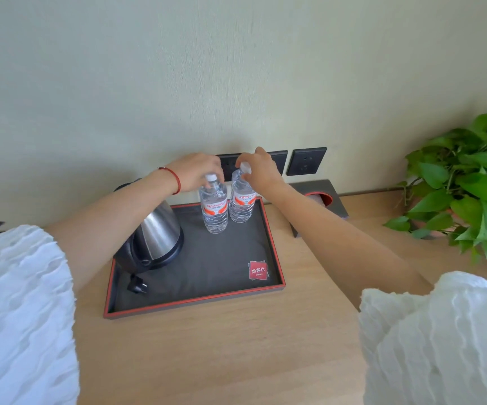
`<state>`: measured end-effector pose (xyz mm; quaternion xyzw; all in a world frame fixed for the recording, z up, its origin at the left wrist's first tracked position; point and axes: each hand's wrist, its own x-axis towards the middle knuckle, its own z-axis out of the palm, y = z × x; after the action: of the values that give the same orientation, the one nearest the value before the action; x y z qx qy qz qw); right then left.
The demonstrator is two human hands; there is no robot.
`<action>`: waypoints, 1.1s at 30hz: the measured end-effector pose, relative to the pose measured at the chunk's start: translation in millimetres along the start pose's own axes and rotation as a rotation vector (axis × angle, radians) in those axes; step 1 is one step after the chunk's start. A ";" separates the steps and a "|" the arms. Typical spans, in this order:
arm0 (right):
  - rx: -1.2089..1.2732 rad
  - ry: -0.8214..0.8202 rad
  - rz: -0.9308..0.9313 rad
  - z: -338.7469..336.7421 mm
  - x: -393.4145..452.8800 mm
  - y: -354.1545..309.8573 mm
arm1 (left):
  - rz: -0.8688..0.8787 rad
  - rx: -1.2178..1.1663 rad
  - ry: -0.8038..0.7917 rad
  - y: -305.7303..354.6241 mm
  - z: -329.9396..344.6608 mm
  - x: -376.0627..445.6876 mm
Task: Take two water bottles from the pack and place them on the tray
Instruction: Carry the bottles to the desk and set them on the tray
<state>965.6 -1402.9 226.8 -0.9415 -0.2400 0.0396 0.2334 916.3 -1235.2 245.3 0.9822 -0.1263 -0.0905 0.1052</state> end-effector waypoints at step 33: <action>0.004 0.006 -0.052 3.4 6.1 -2.9 | -0.275 -0.359 0.433 0.5 27.3 5.8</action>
<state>969.1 -1396.3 225.3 -0.9346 -0.2634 0.0312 0.2371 916.1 -1242.2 218.3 0.9524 0.0512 0.0865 0.2879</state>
